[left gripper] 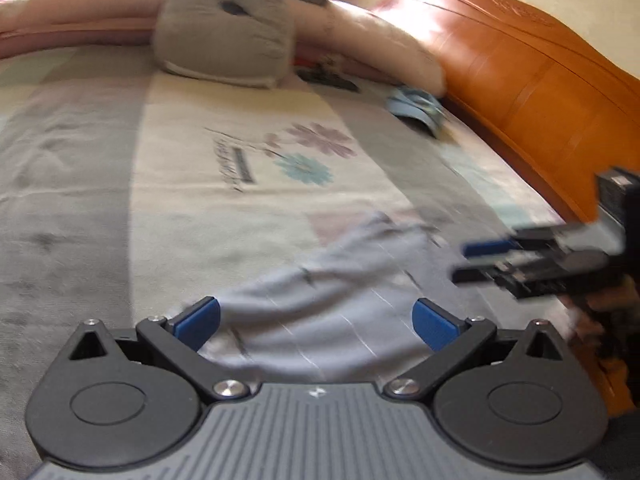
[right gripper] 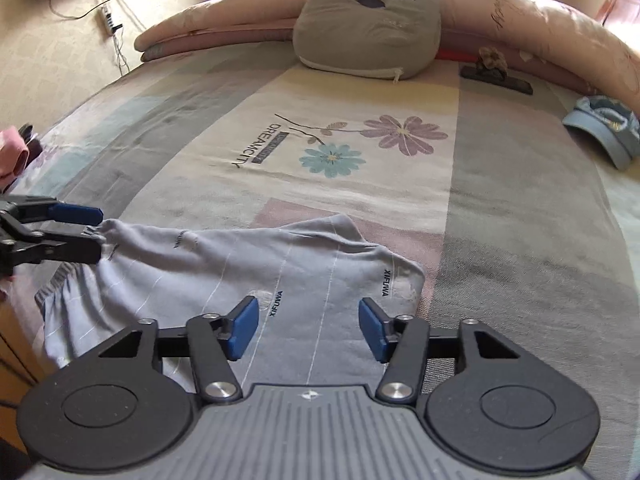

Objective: Fold clothes
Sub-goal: 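Move both open grippers over the folded trousers, checking the fold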

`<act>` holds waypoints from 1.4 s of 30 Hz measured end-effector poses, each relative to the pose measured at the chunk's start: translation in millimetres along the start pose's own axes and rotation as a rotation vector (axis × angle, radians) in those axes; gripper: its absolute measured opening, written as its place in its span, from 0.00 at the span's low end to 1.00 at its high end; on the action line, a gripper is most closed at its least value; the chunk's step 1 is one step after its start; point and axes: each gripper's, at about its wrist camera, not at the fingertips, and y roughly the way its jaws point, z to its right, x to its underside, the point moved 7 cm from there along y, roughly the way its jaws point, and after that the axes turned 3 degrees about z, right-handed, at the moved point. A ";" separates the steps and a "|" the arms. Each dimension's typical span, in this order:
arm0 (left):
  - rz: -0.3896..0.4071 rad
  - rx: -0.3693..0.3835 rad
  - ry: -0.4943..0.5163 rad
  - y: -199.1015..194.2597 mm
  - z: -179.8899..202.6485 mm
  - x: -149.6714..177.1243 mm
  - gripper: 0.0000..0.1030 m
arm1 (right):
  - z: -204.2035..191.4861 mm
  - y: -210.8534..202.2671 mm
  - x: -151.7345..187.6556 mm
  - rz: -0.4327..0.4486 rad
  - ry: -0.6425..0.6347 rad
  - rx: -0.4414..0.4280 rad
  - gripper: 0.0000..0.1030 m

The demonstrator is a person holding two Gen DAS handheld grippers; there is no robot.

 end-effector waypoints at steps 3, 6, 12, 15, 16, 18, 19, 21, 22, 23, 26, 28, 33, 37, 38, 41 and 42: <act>-0.059 -0.024 0.033 0.9 8.7 12.7 0.99 | 0.1 -0.7 2.0 -0.005 -0.001 0.014 0.60; -0.074 -0.061 0.054 1.7 15.0 17.2 0.99 | -0.8 0.7 5.2 -0.007 -0.004 0.009 0.64; -0.055 -0.099 0.050 -2.5 27.0 12.8 0.99 | -13.8 4.1 8.6 -0.014 -0.054 -0.053 0.66; -0.047 -0.126 0.039 -7.1 33.4 13.3 0.99 | -20.0 4.3 11.0 -0.022 -0.082 -0.098 0.71; -0.045 -0.137 0.035 -8.1 35.5 14.2 0.99 | -20.5 4.7 12.4 -0.025 -0.081 -0.116 0.71; -0.041 -0.166 0.021 -10.4 39.7 17.3 0.99 | -19.8 8.0 17.7 -0.042 -0.081 -0.143 0.73; -0.038 -0.176 0.007 -11.7 42.2 20.1 0.99 | -19.4 10.1 21.1 -0.054 -0.089 -0.153 0.73; -0.034 -0.194 -0.024 -14.4 47.2 26.1 0.99 | -18.8 14.5 28.9 -0.079 -0.112 -0.166 0.75; -0.032 -0.194 -0.048 -15.8 49.7 30.7 0.99 | -18.5 16.3 32.7 -0.087 -0.130 -0.170 0.76; -0.030 -0.189 -0.071 -17.1 52.4 36.0 0.99 | -18.6 16.3 34.4 -0.087 -0.141 -0.180 0.79; -0.028 -0.169 -0.153 -18.4 56.8 56.1 0.99 | -19.1 15.0 37.4 -0.081 -0.168 -0.216 0.84; -0.043 -0.182 -0.212 -15.6 53.1 71.6 0.99 | -17.1 13.4 39.3 -0.078 -0.176 -0.226 0.84; -0.063 -0.283 -0.287 -26.2 39.4 90.2 0.99 | -8.6 8.3 44.2 -0.077 -0.183 -0.228 0.86; 0.010 -0.269 -0.236 -37.5 43.6 66.2 0.99 | -0.4 2.7 44.9 -0.074 -0.148 -0.225 0.86; 0.026 -0.259 -0.219 -36.0 44.0 59.9 0.99 | 0.6 2.0 44.4 -0.073 -0.137 -0.224 0.86; 0.036 -0.228 -0.208 -21.3 37.3 50.6 0.99 | 0.5 1.5 42.1 -0.067 -0.124 -0.212 0.86; 0.029 -0.223 -0.218 -15.3 33.0 51.0 0.99 | -0.3 1.7 41.1 -0.065 -0.123 -0.206 0.86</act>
